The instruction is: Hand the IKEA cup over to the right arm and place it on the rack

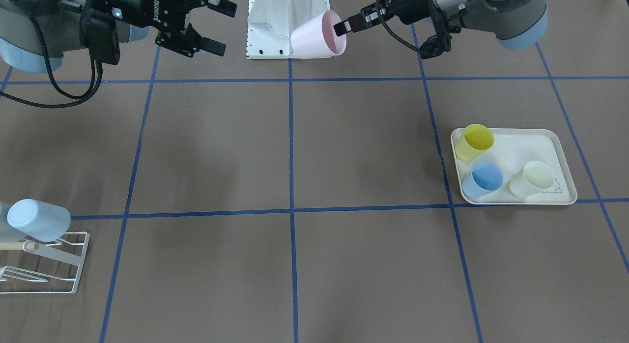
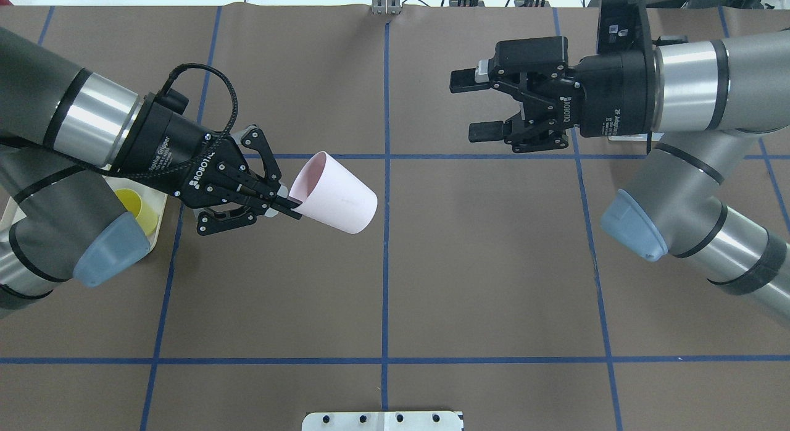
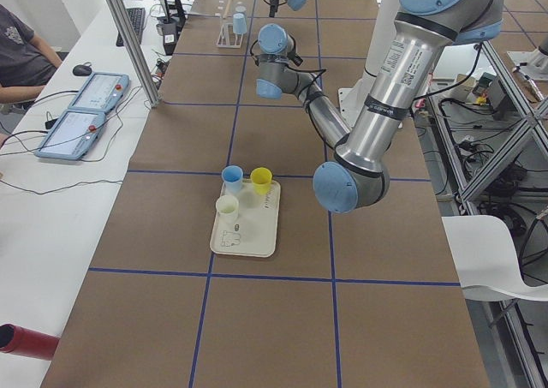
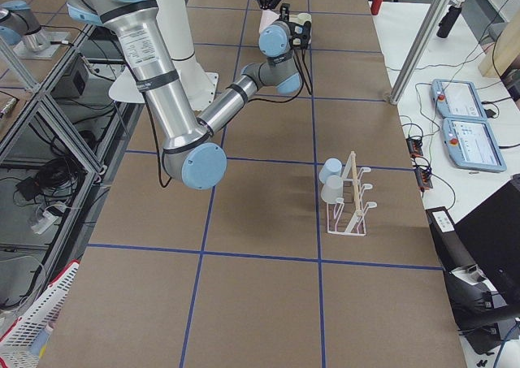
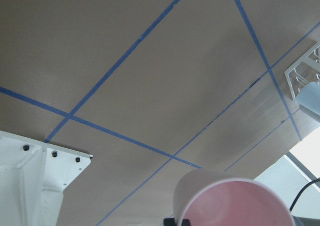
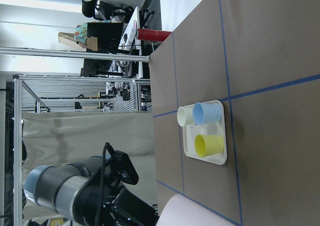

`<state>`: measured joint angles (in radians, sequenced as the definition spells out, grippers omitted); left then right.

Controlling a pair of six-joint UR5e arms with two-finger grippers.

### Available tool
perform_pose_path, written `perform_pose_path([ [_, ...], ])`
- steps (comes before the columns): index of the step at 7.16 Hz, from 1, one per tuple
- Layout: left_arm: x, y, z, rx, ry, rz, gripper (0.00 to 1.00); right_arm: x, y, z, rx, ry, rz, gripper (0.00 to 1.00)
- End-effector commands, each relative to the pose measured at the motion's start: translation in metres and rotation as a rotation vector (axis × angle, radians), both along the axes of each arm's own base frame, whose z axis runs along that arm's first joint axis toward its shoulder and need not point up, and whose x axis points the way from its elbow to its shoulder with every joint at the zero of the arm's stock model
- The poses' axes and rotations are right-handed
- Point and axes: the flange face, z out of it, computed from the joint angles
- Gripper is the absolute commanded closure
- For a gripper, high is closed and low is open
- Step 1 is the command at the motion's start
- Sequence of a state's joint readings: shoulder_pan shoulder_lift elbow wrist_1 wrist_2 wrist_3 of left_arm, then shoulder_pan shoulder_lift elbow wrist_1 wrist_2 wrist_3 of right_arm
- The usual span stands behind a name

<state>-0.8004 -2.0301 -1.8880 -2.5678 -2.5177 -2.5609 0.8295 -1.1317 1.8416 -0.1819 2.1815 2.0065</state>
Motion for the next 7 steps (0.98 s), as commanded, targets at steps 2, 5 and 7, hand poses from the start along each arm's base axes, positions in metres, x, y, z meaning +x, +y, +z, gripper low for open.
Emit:
perform_pose_path([
  [2, -0.017, 0.006, -0.005, -0.195, 0.269, -0.035, 1.0, -0.015, 0.02, -0.005, 0.033, -0.108, -0.006, 0.05],
  [5, -0.03, 0.003, 0.009, -0.332, 0.469, -0.046, 1.0, -0.033, 0.037, -0.014, 0.037, -0.179, -0.007, 0.04],
  [7, -0.031, 0.0, 0.012, -0.447, 0.507, -0.022, 1.0, -0.044, 0.044, -0.028, 0.035, -0.227, -0.004, 0.02],
])
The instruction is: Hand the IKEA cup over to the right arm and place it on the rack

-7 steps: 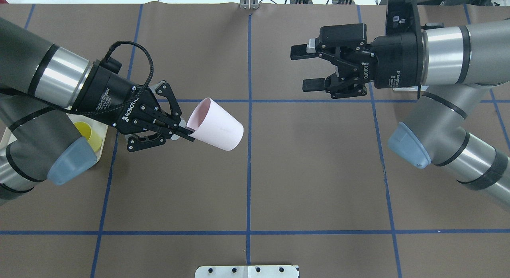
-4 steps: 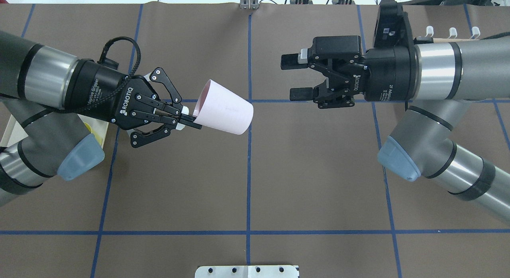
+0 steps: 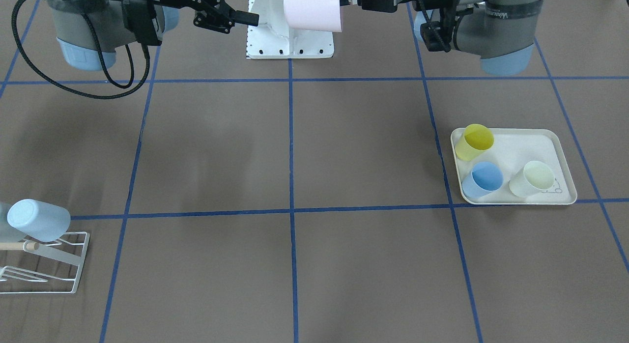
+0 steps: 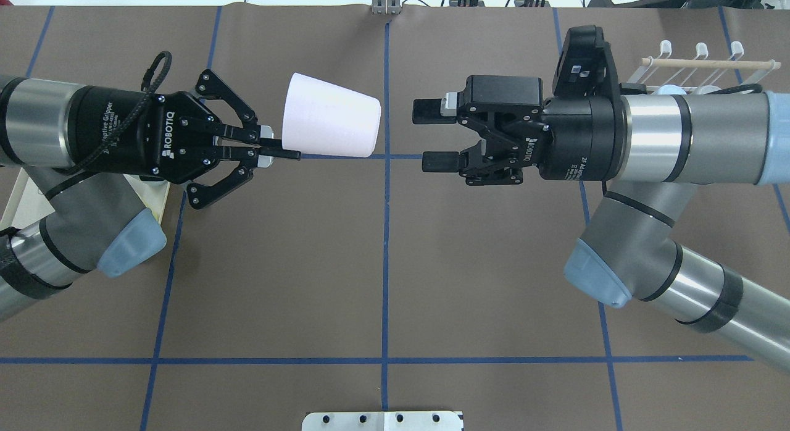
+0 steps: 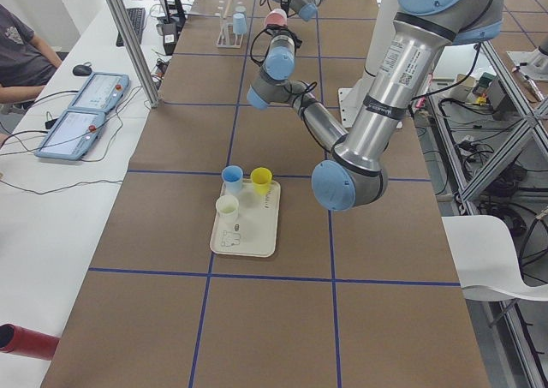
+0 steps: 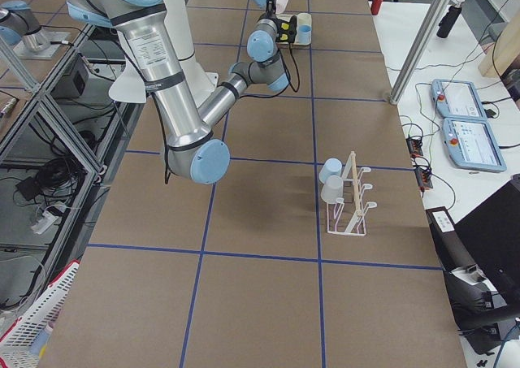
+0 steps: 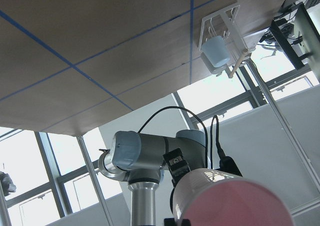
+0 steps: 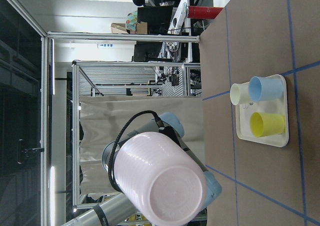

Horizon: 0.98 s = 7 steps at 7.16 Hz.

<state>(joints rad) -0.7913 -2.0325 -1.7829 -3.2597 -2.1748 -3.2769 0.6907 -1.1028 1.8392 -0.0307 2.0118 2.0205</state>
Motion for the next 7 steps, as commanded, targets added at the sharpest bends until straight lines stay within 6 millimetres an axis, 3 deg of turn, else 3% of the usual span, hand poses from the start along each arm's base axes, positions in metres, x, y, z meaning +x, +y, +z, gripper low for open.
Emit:
perform_pose_path([
  [1, -0.002, -0.001, -0.001, -0.131, 0.047, 0.062, 1.0, -0.011, 0.012, -0.013, -0.003, -0.071, 0.006, 0.02],
  [5, -0.01, 0.004, -0.011, -0.251, 0.086, 0.152, 1.0, -0.025, 0.007, -0.011, -0.019, -0.106, 0.029, 0.02],
  [7, 0.001, 0.01, -0.012, -0.265, 0.092, 0.17, 1.0, -0.029, 0.005, -0.006, -0.012, -0.12, 0.028, 0.02],
])
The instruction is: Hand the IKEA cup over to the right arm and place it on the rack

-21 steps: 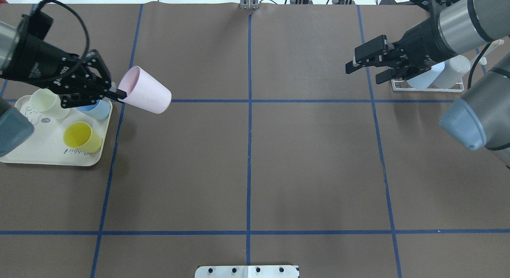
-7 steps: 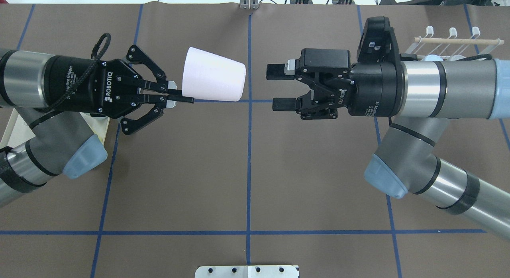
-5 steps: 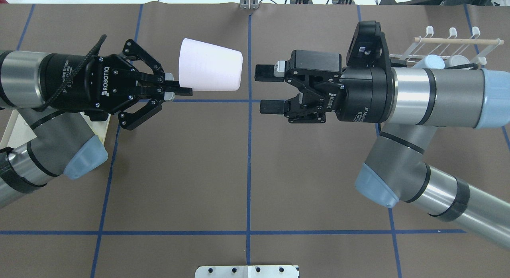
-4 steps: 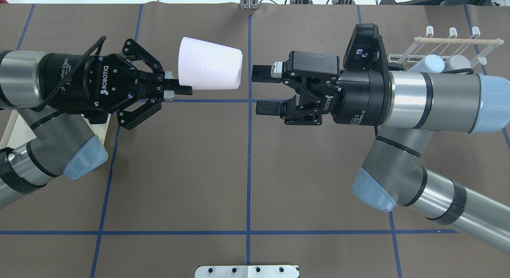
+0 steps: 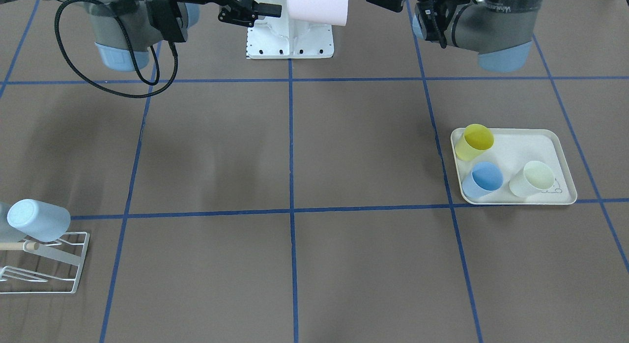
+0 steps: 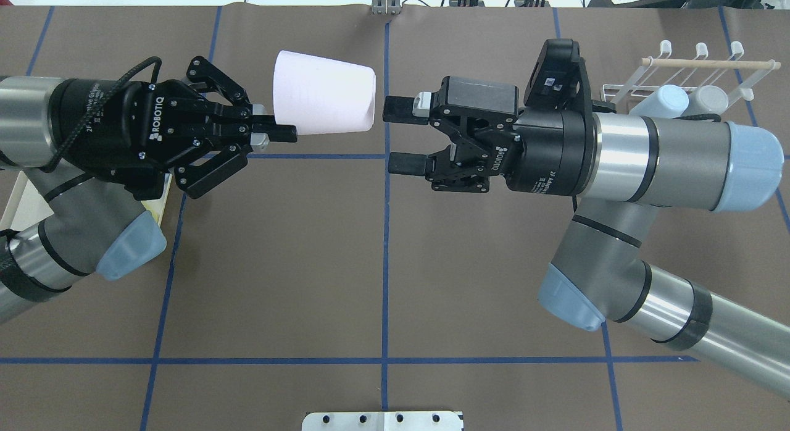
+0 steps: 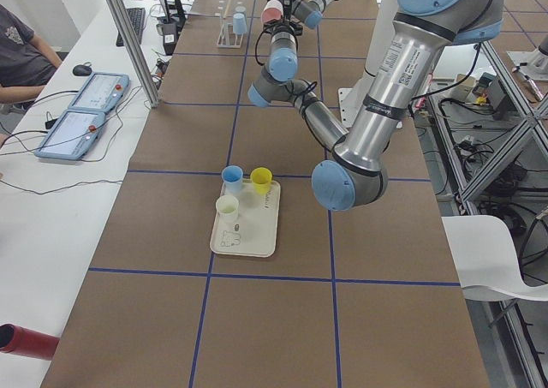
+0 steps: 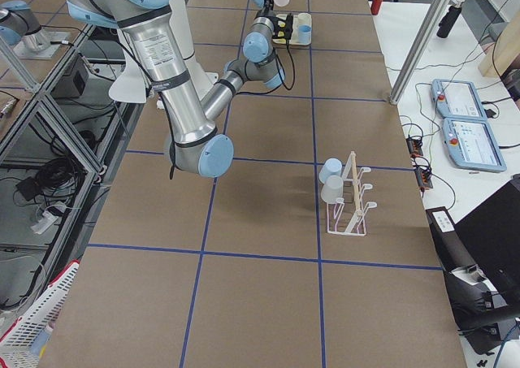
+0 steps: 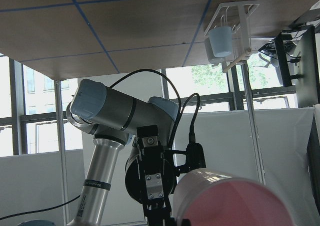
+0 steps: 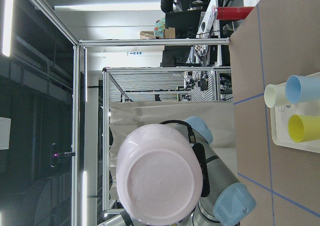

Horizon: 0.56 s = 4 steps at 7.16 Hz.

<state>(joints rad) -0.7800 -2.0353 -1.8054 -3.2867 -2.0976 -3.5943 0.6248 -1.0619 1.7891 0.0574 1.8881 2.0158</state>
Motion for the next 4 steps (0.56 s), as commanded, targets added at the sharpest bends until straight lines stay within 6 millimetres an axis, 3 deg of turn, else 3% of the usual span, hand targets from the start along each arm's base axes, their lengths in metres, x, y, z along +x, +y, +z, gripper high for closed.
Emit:
perform_pose_path([
  [1, 0.0112, 0.0069, -0.0018, -0.031, 0.018, 0.023, 1.0, -0.0028, -0.0016, -0.003, 0.006, -0.017, 0.003, 0.02],
  [4, 0.0143, 0.0119, -0.0043, -0.029, 0.023, 0.037, 1.0, -0.004, -0.0031, -0.0026, 0.002, -0.017, 0.007, 0.02],
])
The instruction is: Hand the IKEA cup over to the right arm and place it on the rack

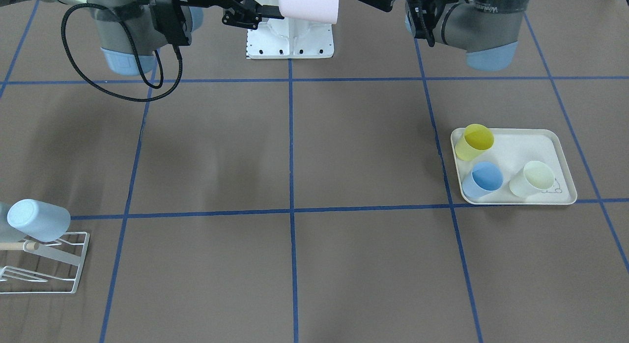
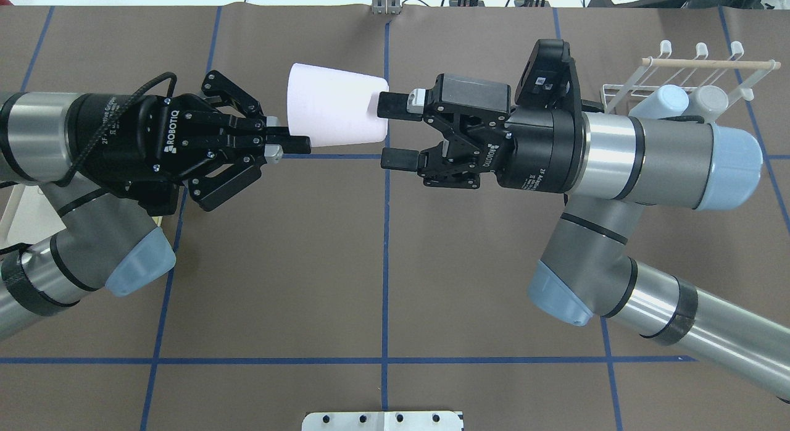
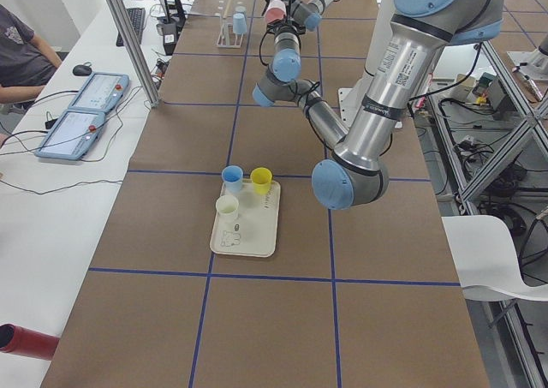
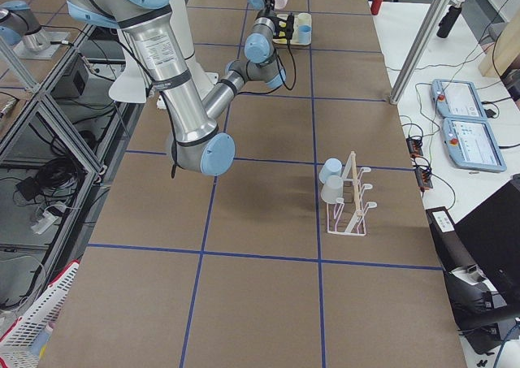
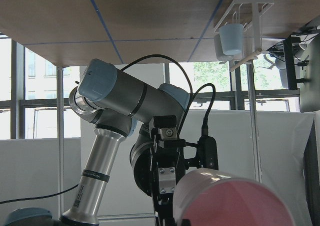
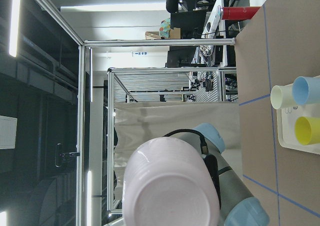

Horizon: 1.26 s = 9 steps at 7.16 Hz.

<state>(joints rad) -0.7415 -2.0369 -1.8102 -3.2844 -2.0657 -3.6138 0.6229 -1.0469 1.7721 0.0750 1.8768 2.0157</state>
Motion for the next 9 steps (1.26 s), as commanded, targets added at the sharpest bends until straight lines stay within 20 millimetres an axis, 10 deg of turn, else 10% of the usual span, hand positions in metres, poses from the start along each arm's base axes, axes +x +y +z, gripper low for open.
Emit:
perform_pose_path([
  [1, 0.002, 0.003, -0.001, -0.016, 0.005, 0.024, 1.0, -0.002, -0.001, 0.001, -0.003, 0.003, -0.001, 0.02],
  [9, 0.005, 0.014, -0.005, -0.013, 0.013, 0.05, 1.0, -0.001, 0.001, 0.0, 0.002, -0.009, 0.001, 0.03],
])
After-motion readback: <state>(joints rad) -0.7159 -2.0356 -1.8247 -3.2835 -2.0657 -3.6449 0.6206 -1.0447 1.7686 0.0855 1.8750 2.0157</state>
